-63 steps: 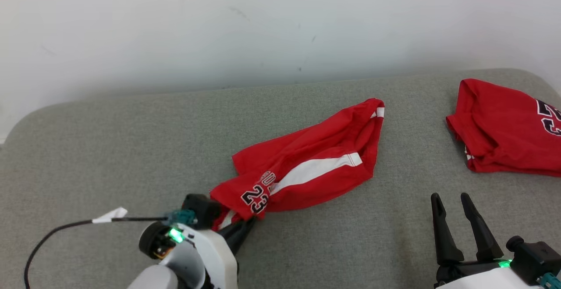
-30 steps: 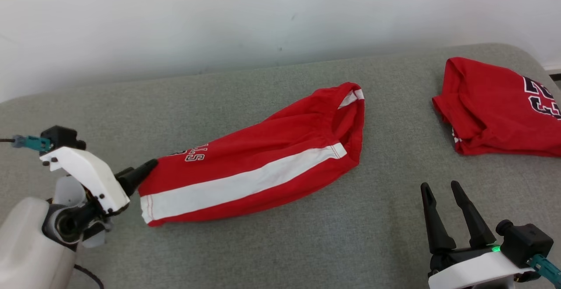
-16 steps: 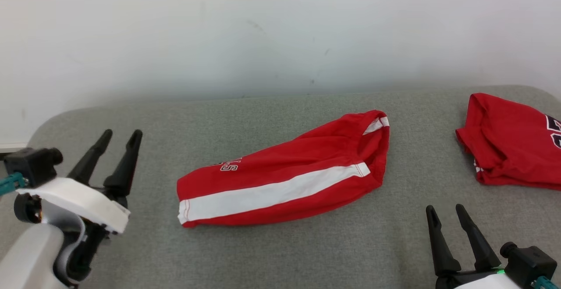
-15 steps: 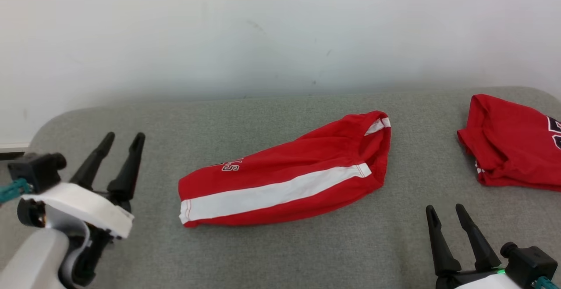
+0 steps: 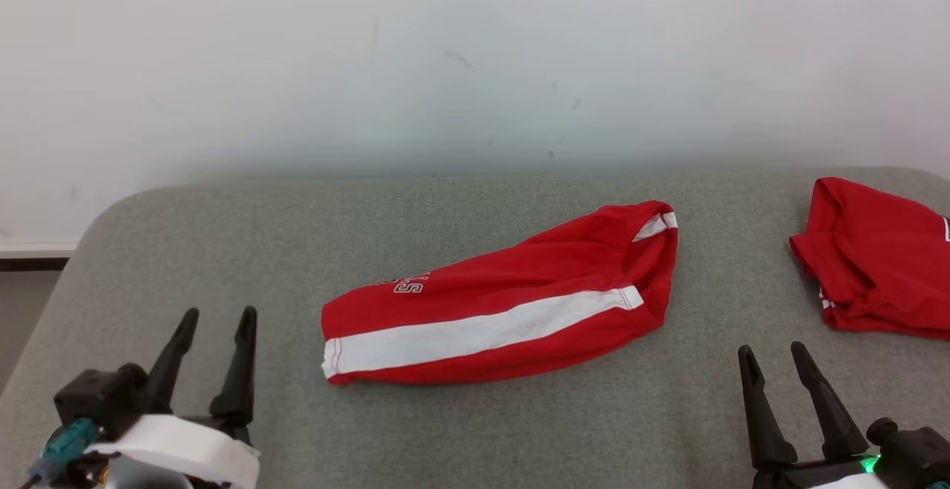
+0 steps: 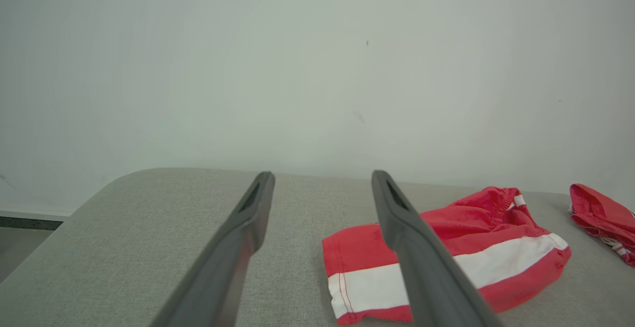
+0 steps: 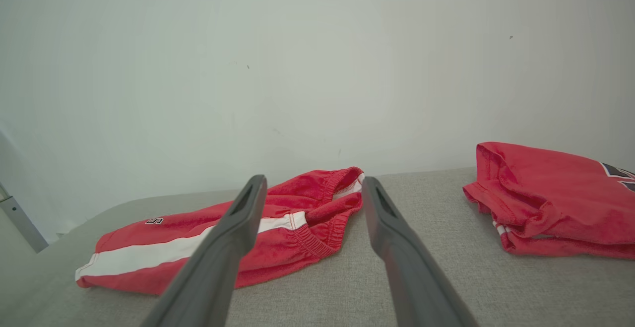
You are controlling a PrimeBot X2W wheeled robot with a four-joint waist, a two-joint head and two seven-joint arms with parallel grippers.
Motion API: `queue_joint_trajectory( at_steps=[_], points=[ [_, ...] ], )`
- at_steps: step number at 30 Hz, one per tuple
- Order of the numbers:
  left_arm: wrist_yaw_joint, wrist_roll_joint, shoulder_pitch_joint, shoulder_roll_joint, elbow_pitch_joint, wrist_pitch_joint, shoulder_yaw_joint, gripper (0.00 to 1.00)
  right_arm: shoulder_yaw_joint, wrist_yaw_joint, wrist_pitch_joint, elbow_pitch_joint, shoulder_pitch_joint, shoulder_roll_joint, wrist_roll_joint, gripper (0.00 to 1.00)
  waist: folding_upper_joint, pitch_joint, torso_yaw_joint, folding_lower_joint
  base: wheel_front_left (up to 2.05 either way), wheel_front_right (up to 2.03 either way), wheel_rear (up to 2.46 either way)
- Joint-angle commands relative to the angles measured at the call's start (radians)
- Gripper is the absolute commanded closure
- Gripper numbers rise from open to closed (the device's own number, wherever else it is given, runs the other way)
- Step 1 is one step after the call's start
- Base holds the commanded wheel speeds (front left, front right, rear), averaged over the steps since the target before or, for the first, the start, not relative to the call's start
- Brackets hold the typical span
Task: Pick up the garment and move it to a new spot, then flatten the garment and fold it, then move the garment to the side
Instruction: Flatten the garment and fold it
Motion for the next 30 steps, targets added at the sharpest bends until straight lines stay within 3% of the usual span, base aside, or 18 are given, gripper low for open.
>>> queue_joint_trajectory(
  at_steps=[1, 6, 11, 19, 30],
  points=[
    [0.008, 0.022, 0.018, -0.003, -0.001, -0.006, 0.006, 0.00, -0.005, 0.000, -0.005, -0.006, 0.013, 0.001, -0.001, 0.00, 0.0000, 0.000, 0.000, 0.0000, 0.00, 0.00, 0.00],
    [0.046, 0.081, 0.084, -0.058, -0.033, -0.006, 0.062, 0.00, -0.014, 0.000, -0.026, -0.029, 0.021, 0.006, -0.028, 0.00, 0.0000, -0.003, -0.001, 0.0000, 0.00, 0.00, 0.00],
    [0.049, 0.162, 0.153, -0.150, -0.069, -0.006, 0.140, 0.00, -0.045, 0.000, -0.037, -0.051, 0.042, 0.018, -0.058, 0.00, 0.0000, -0.006, 0.002, 0.0000, 0.00, 0.00, 0.00],
    [-0.026, 0.277, 0.202, -0.253, -0.051, -0.006, 0.200, 0.00, -0.039, 0.000, -0.038, -0.038, 0.057, 0.028, -0.094, 0.00, 0.0000, 0.007, 0.003, 0.0000, 0.00, 0.00, 0.00],
    [-0.125, 0.368, 0.164, -0.333, -0.002, -0.006, 0.255, 0.00, -0.012, 0.000, -0.038, -0.009, 0.018, 0.021, -0.101, 0.00, 0.0000, 0.035, 0.000, 0.0000, 0.00, 0.00, 0.00]
  ],
)
